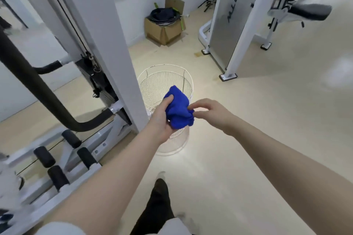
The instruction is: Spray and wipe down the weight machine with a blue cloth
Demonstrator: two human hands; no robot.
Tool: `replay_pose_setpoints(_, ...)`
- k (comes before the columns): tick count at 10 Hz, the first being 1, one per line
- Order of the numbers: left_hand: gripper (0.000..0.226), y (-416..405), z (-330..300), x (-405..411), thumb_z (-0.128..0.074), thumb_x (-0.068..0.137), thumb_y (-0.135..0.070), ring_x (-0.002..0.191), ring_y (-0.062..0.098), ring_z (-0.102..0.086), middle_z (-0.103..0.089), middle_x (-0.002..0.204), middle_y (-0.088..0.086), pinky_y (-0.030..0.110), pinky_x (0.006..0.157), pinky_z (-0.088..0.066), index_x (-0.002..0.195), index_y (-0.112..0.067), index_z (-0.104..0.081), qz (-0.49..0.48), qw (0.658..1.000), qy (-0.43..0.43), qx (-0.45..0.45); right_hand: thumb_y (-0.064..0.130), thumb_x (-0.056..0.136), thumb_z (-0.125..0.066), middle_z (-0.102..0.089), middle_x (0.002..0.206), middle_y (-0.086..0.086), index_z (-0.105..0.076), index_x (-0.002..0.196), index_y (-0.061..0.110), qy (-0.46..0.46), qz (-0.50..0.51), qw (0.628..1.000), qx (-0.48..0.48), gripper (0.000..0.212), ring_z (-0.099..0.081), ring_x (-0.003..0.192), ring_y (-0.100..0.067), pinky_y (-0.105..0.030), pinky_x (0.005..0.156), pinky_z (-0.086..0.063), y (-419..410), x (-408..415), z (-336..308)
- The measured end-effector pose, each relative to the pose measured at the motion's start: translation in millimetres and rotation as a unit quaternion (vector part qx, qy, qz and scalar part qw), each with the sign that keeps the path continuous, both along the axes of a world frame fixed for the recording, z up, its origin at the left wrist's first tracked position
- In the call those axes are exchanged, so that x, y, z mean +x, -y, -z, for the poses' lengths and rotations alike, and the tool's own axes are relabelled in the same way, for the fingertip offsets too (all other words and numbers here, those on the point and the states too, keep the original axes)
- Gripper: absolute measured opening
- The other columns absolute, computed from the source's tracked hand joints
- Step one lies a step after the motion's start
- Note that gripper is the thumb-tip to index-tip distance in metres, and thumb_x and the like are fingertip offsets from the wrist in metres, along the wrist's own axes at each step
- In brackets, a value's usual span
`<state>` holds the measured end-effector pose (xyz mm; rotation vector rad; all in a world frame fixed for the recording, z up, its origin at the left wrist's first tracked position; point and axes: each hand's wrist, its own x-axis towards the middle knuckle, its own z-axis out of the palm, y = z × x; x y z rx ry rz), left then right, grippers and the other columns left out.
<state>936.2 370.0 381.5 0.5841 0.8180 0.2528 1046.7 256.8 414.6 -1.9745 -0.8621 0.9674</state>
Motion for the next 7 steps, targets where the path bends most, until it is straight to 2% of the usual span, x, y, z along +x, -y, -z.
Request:
replay_pose_setpoints(1, 0.042, -32, 21, 38, -0.062, 0.086, -0.036, 0.094, 0.022, -0.065, -0.069, 0.105, 0.005, 0.035, 0.078, -0.054, 0.121, -0.014, -0.055, -0.009, 0.992, -0.105, 0.075, 0.012, 0.089, -0.056, -0.031, 0.138, 0.002, -0.047, 0.136, 0.024, 0.068, -0.096, 0.987, -0.107, 0.050, -0.036, 0.124, -0.012, -0.017, 0.094, -0.027, -12, 41, 12)
replay_pose_setpoints(2, 0.046, -78, 37, 87, -0.064, 0.085, -0.036, 0.089, 0.019, -0.064, -0.066, 0.105, 0.002, 0.033, 0.072, -0.054, 0.124, -0.014, -0.052, -0.090, 0.986, -0.124, 0.063, 0.017, 0.091, -0.055, -0.031, 0.146, -0.003, -0.038, 0.140, 0.022, 0.127, -0.084, 0.981, -0.122, 0.052, -0.034, 0.132, -0.016, -0.020, 0.101, -0.026, -33, 92, 18)
replay_pose_setpoints(3, 0.052, -132, 37, 141, -0.058, 0.088, -0.046, 0.094, 0.022, -0.061, -0.060, 0.105, 0.000, 0.038, 0.077, -0.052, 0.129, -0.016, -0.047, -0.097, 0.984, -0.136, 0.061, 0.018, 0.093, -0.053, -0.040, 0.141, -0.003, -0.047, 0.133, 0.019, 0.140, -0.066, 0.978, -0.137, 0.041, -0.040, 0.128, -0.017, -0.023, 0.099, -0.031, -62, 152, 19)
replay_pose_setpoints(4, 0.075, -180, 47, 176, -0.047, 0.081, -0.067, 0.128, 0.033, -0.037, -0.038, 0.137, -0.005, 0.057, 0.102, -0.031, 0.140, -0.025, -0.029, 0.023, 0.952, -0.292, 0.089, 0.018, 0.093, -0.052, -0.043, 0.139, -0.002, -0.051, 0.128, 0.019, 0.133, -0.023, 0.981, -0.141, 0.035, -0.042, 0.125, -0.017, -0.025, 0.095, -0.034, -85, 197, 22)
replay_pose_setpoints(5, 0.059, -203, 56, 194, -0.041, 0.095, -0.045, 0.126, 0.033, -0.042, -0.039, 0.141, 0.008, 0.042, 0.095, -0.036, 0.144, -0.015, -0.029, 0.099, 0.914, -0.361, 0.157, 0.018, 0.092, -0.050, -0.046, 0.136, -0.001, -0.054, 0.125, 0.020, 0.127, -0.006, 0.980, -0.151, 0.033, -0.045, 0.120, -0.017, -0.026, 0.089, -0.038, -109, 235, 22)
replay_pose_setpoints(6, 0.039, -199, 63, 193, -0.045, 0.095, -0.034, 0.085, 0.025, -0.060, -0.056, 0.112, 0.010, 0.036, 0.079, -0.045, 0.127, -0.012, -0.046, 0.184, 0.905, -0.346, 0.166, 0.019, 0.093, -0.049, -0.047, 0.134, 0.000, -0.054, 0.124, 0.020, 0.131, -0.020, 0.979, -0.157, 0.031, -0.046, 0.120, -0.017, -0.026, 0.089, -0.037, -115, 248, 21)
replay_pose_setpoints(7, 0.016, -197, 72, 189, -0.046, 0.094, -0.024, 0.068, 0.019, -0.056, -0.060, 0.094, 0.008, 0.030, 0.069, -0.042, 0.099, -0.011, -0.053, 0.203, 0.882, -0.346, 0.248, 0.018, 0.093, -0.049, -0.049, 0.134, 0.000, -0.056, 0.122, 0.019, 0.136, -0.026, 0.977, -0.162, 0.030, -0.046, 0.120, -0.017, -0.026, 0.091, -0.038, -120, 249, 20)
